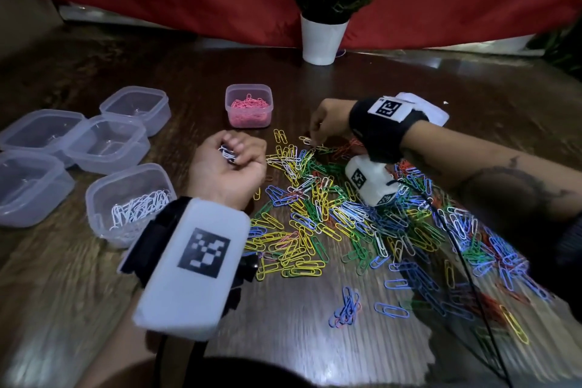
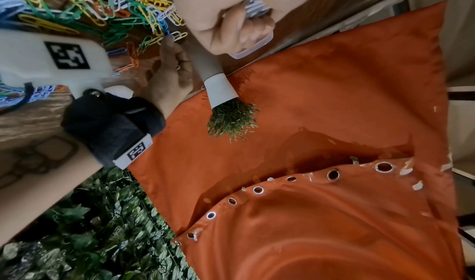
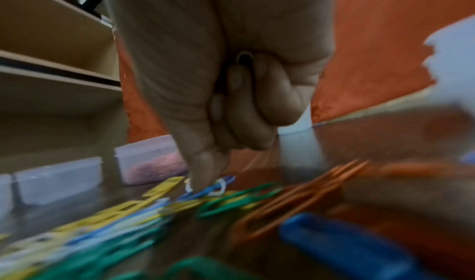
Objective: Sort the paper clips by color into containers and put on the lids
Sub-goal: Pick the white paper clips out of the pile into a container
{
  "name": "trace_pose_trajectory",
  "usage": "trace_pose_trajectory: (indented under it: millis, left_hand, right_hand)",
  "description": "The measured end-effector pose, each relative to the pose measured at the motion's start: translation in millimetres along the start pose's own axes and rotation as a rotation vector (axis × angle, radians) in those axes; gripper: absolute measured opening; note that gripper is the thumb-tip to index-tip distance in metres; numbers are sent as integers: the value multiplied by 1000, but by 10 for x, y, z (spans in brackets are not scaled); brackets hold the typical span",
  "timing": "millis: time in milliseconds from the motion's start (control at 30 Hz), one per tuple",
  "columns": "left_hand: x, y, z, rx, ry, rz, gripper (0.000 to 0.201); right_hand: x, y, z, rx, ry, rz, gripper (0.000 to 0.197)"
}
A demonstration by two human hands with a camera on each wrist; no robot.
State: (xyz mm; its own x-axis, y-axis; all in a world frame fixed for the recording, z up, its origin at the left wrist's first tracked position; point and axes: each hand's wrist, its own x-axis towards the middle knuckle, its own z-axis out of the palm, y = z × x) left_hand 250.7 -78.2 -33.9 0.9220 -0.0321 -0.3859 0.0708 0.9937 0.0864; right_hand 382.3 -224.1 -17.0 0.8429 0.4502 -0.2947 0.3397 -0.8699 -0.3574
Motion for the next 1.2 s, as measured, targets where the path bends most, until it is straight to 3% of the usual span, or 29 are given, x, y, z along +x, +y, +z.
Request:
trace_pose_trajectory:
  millis: [67,133,200,333,433,533,733,900,1100,1200]
  left_hand:
    - [-12,9,-14,-20,-7,-11,21]
    - [-29,7,-18,-30,-20,-26,21]
    - [-42,-3,-11,-48,-20,-32,19]
    - [-48,-8,-8,-114,36,-32,15]
    - [-30,-16,-6,-135,80,3,33]
    - [-42,-83,31,-73,82,61,40]
    - [-35,-153,36,107,93,51,35]
    - [-34,-253,60,446,56,43,37]
    - [-63,-272,77,478,18,98,25]
    - [-65,-269,78,502,-1,103,24]
  right_hand:
    - [-46,55,-71,53,-32,20,3]
    - [-76,90,-131,228,-62,28,16]
    - [-96,98,-151,352,-86,24,16]
    - [-101,97,-115,287,-138,33,15]
    - [-152,103,-119,365,-143,50,17]
    - [-234,70,-135,457,-209,24,17]
    - [-430,-215,-192,580,-327,-72,23]
    - [-577,-438,-197,531,-295,-219,25]
    - [-679,-383,-171,606,-248,-235,13]
    - [-701,-317,-112,635,-294,-226,16]
